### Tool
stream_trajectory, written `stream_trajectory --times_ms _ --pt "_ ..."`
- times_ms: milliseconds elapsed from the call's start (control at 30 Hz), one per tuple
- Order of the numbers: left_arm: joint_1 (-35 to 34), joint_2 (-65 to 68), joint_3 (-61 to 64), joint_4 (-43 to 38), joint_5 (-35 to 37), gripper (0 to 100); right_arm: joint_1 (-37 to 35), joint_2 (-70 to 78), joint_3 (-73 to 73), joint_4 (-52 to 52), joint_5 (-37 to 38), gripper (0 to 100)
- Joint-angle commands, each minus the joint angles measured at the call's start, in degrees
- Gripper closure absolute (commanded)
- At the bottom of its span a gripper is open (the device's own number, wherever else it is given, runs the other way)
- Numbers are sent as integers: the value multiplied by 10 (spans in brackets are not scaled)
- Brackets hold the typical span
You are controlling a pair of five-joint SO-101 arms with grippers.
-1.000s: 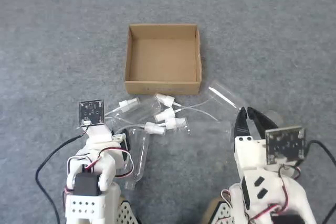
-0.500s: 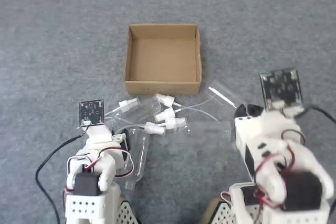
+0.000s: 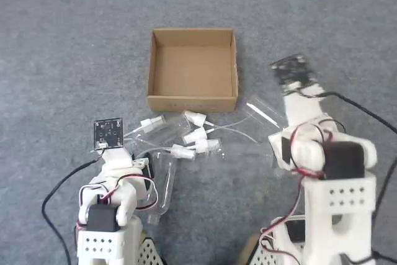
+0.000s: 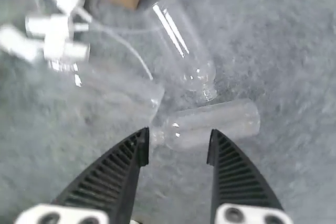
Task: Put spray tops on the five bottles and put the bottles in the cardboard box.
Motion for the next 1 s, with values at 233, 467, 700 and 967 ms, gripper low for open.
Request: stream_trajectory --times_ms 233,467,700,967 --pt "-1 -7 -5 3 4 888 35 102 -34 6 285 831" --pt "-1 -7 -5 3 4 888 95 177 -34 6 433 809" --pt "-1 -7 -5 3 4 888 115 208 -28 6 526 642" --pt "-1 -7 -5 3 4 888 110 210 53 -22 625 643"
